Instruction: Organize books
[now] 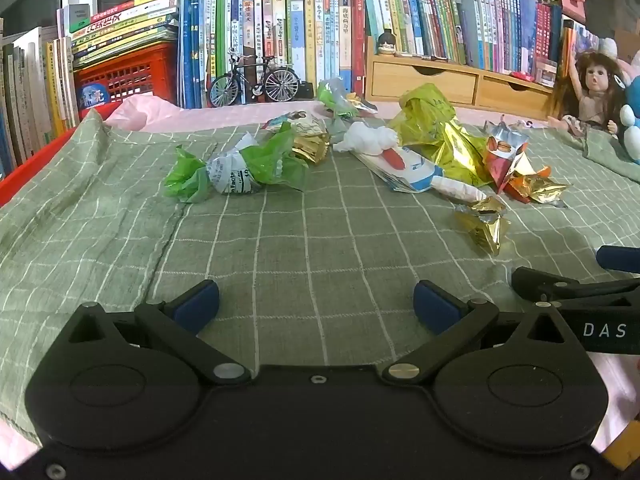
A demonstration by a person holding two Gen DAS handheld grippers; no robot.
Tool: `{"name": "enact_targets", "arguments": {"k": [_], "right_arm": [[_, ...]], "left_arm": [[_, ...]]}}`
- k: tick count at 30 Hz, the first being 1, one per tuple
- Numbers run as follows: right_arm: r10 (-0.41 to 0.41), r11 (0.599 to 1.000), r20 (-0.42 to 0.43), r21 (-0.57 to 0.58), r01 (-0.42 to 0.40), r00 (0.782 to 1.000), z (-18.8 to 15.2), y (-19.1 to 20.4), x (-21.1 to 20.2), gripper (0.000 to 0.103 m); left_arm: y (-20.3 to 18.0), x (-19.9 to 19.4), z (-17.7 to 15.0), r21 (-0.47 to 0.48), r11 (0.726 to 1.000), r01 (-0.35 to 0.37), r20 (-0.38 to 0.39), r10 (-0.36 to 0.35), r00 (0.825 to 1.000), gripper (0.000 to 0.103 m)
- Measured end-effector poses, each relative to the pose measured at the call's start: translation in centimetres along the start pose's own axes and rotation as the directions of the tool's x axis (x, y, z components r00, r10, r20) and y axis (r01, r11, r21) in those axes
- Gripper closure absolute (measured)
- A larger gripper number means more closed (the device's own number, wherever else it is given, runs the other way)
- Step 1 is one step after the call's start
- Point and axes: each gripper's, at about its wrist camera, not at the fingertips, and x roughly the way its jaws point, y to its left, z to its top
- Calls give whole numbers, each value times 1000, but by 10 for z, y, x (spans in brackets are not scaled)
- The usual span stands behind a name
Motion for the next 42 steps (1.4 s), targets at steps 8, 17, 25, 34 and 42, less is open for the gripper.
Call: {"name": "enact_targets", "arguments": {"k": [8,17,25,34,42], "right_arm": [[0,1000,1,0,0,1000,0,0,0,0],[0,1000,2,0,0,1000,0,0,1,0],[0,1000,2,-1,0,1000,0,1,1,0],[4,1000,2,-5,-4,1000,0,-1,0,0],[12,1000,-2,-13,-12,1000,1,-1,1,0]], "left_arm": [[-4,-1,-3,0,1000,-11,13,11,1000,0],[-5,-1,-3,-8,1000,-21,14,21,1000,0],[-6,-1,-3,-1,1000,-19,11,19,1000,0],[-5,0,-3,0,1000,-16,10,16,1000,0],[-5,0,-3,3,1000,-13,12,13,1000,0]]}}
